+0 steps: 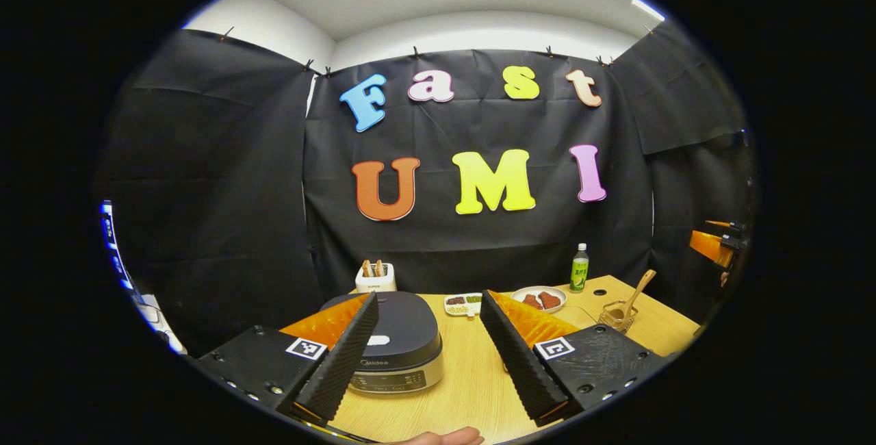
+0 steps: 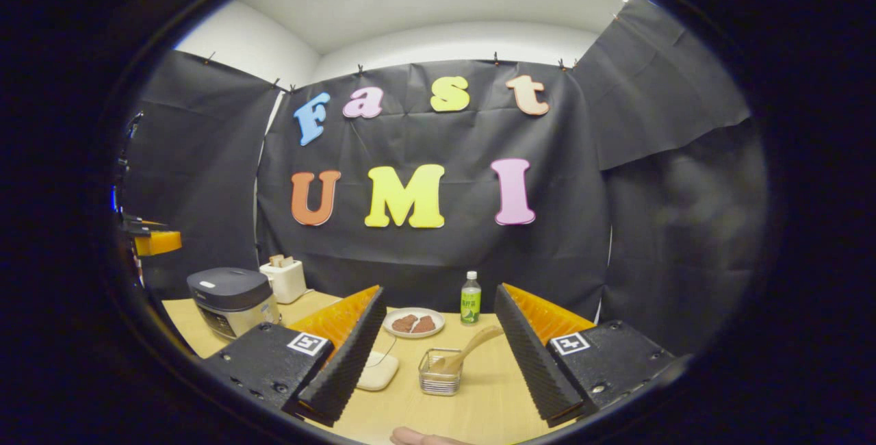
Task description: Close the left gripper, press the button to open the rice cooker; take a wooden spoon from the chopstick holder with the right hand, scoop a spoonful of rice and pour it into the rice cooker, then put the wooden spoon back into the chopstick holder.
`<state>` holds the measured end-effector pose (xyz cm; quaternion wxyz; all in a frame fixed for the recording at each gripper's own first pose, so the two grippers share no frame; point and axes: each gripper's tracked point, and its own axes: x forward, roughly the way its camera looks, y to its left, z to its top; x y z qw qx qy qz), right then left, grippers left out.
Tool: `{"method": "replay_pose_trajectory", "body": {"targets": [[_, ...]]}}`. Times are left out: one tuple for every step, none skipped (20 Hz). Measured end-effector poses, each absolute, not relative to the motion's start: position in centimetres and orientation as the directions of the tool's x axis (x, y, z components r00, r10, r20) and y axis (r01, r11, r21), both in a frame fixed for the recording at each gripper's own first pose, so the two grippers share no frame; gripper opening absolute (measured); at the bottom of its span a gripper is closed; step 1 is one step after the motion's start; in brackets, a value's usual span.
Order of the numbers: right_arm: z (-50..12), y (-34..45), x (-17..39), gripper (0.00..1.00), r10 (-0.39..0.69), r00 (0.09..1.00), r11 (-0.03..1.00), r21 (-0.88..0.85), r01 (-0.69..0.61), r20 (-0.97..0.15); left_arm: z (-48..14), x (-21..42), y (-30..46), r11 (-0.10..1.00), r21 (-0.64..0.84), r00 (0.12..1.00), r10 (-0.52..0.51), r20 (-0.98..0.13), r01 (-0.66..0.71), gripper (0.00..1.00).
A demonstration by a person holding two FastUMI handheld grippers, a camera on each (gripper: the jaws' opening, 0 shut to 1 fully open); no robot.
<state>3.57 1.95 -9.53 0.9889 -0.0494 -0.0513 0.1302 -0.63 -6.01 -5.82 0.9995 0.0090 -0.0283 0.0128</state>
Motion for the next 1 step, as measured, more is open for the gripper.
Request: {"method": "replay_pose_trajectory", "body": {"targets": [[-9.82,1.59,3.75,1.0,0.257,0.963,0.963,-0.112,-0.247,0.085,-5.6,-0.62,-6.15,1.0,0.014,0.998,0.026,0.062,-0.027,0.95]]}}
